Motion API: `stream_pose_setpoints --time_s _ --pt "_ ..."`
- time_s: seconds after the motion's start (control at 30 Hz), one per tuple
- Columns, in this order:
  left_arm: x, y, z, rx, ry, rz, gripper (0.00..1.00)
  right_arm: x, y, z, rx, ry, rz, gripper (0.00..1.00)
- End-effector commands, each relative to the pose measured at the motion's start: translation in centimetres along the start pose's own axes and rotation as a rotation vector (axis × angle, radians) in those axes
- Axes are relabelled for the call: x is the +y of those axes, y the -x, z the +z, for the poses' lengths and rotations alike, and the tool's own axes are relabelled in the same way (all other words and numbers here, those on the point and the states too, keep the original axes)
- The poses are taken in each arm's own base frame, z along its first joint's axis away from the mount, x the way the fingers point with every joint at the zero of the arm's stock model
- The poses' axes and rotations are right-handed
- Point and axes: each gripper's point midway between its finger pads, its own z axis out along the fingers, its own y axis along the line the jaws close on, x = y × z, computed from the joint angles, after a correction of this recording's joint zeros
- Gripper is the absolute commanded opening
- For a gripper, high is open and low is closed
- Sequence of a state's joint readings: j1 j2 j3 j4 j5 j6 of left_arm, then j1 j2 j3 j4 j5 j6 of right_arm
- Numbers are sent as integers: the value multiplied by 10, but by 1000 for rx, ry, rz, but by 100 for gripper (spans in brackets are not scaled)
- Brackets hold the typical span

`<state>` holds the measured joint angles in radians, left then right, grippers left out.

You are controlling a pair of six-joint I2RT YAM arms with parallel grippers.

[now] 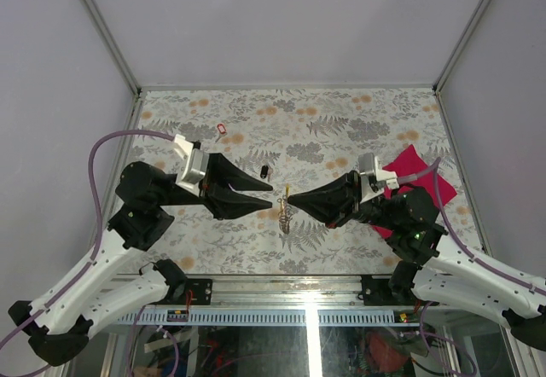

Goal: Put the keys on the keyring

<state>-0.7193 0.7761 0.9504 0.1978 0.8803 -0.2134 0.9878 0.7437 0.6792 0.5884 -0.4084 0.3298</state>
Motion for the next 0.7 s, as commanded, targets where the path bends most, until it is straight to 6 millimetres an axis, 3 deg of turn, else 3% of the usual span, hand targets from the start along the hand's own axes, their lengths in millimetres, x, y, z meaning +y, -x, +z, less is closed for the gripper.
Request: stream_pose_setpoints --time_s 0.0,0.33,0.67 --pt "1 9 4 -57 -5 18 35 9 32 2 -80 37 -75 0" --pt "8 -7 10 -36 -11 -25 36 11 40 5 -97 45 -85 0" --pt "11 -19 13 -15 -5 -55 27 11 43 5 -97 38 -96 0"
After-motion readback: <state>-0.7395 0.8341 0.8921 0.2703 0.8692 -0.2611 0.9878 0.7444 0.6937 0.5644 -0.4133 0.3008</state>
